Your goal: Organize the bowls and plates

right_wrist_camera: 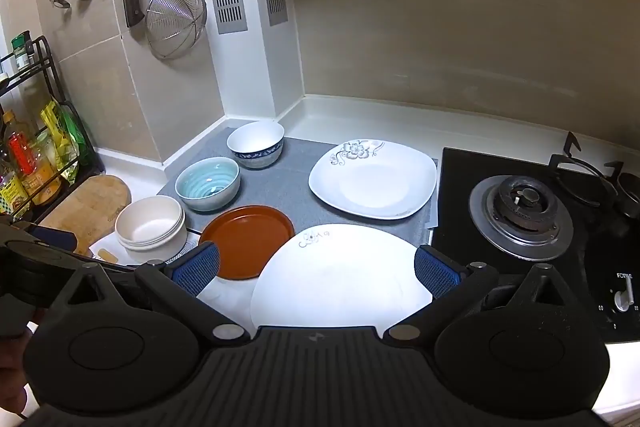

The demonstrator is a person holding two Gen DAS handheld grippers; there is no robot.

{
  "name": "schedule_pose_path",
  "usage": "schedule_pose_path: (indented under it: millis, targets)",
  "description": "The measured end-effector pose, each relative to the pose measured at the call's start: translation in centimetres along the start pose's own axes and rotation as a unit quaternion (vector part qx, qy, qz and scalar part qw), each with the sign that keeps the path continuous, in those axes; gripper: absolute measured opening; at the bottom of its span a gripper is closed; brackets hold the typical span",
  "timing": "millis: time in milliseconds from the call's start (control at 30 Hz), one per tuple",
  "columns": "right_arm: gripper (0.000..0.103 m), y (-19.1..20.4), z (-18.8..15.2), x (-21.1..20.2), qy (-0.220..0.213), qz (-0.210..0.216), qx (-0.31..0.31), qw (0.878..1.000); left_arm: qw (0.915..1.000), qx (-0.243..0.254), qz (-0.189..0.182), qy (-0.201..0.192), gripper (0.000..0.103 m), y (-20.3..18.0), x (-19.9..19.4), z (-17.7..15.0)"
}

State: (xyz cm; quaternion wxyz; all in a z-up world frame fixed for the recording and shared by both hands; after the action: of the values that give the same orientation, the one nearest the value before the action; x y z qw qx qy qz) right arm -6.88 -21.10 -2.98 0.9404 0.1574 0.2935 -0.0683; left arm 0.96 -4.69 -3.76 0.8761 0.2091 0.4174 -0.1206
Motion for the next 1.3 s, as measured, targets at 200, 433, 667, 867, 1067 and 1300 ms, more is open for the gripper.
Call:
schedule_pose_path:
  millis: [200, 433, 667, 867, 1067, 1300]
  targets:
    - [0.103, 0.2, -0.1, 0.5, 0.002, 0.005, 0.000, 1.000, 1.0000, 0.001, 0.000, 0.001, 0.103, 0.3, 0.2, -0.1]
    - [0.103, 0.6, 0.1, 0.3, 0.003, 0.004, -0.004, 1.000, 1.0000, 0.000, -0.001, 0.001, 0.103, 0.7, 0.2, -0.4]
    - [0.103, 0.5, 0.1, 0.5, -0.004, 0.001, -0.010, 1.000, 1.0000, 0.003, -0.001, -0.001, 0.103, 0.4, 0.1, -0.6]
    - [0.103, 0.4, 0.2, 0.4, -0.006, -0.001, -0.013, 1.000, 1.0000, 0.004, -0.002, -0.001, 0.103, -0.1, 0.2, -0.5]
    - [0.103, 0.1, -0.1, 0.4, 0.011, 0.003, 0.006, 1.000, 1.0000, 0.005, -0.002, -0.001, 0.103, -0.5, 0.3, -0.4]
    - [0.103, 0.0, -0.2, 0.4, 0.015, 0.002, 0.006, 1.000, 1.0000, 0.006, -0.002, 0.000, 0.103, -0.9, 0.3, -0.3]
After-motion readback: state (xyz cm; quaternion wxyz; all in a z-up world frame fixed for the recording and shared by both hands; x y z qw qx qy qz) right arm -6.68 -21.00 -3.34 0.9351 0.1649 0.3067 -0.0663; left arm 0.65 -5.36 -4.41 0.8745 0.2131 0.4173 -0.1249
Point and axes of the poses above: each gripper's, at about its wrist camera, not at the fingertips, and x roughly the way its jaws point, y to its left, z to its top, the point moved 7 cm from there along x, roughly the way its jaws point, and after that the axes turned 9 degrees about x, right-handed, at the moved point
